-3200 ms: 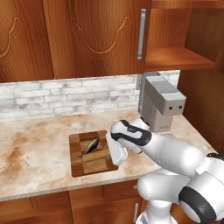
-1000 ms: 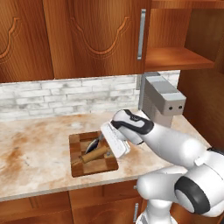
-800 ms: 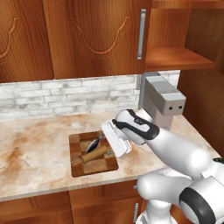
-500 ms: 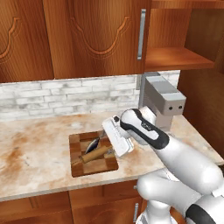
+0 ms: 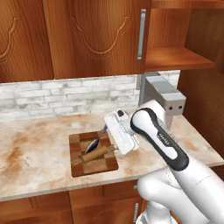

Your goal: Open the cabinet, retrieve the rolling pin, and place it next to the meat on the cutting board to prepare for tenderizing.

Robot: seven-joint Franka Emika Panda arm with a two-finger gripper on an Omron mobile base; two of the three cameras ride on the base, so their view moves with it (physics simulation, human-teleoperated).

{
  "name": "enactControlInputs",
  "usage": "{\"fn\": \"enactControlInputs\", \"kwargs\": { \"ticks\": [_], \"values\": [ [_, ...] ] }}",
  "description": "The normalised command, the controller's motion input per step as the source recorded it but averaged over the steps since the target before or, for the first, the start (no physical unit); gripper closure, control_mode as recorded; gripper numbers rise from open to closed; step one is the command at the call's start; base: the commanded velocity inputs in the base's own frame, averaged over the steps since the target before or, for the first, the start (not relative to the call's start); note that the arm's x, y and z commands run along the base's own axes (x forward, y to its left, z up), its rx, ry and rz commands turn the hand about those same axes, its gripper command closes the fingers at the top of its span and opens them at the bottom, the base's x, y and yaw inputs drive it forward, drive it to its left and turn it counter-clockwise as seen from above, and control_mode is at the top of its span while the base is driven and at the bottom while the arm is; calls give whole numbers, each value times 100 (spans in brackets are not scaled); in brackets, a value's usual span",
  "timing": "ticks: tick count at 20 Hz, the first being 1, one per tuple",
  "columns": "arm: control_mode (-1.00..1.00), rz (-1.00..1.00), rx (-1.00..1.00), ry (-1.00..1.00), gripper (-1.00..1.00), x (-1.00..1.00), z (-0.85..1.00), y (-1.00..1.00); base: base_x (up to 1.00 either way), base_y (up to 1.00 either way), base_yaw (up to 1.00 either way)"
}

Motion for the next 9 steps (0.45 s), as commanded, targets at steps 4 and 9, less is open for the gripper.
{"fn": "enactControlInputs", "kwargs": {
  "ticks": [4, 9],
  "values": [
    [-100, 0, 0, -5, -100, -73, 53, 13, 0, 0, 0],
    [-100, 0, 0, -4, -100, -72, 43, 21, 0, 0, 0]
  ]
}}
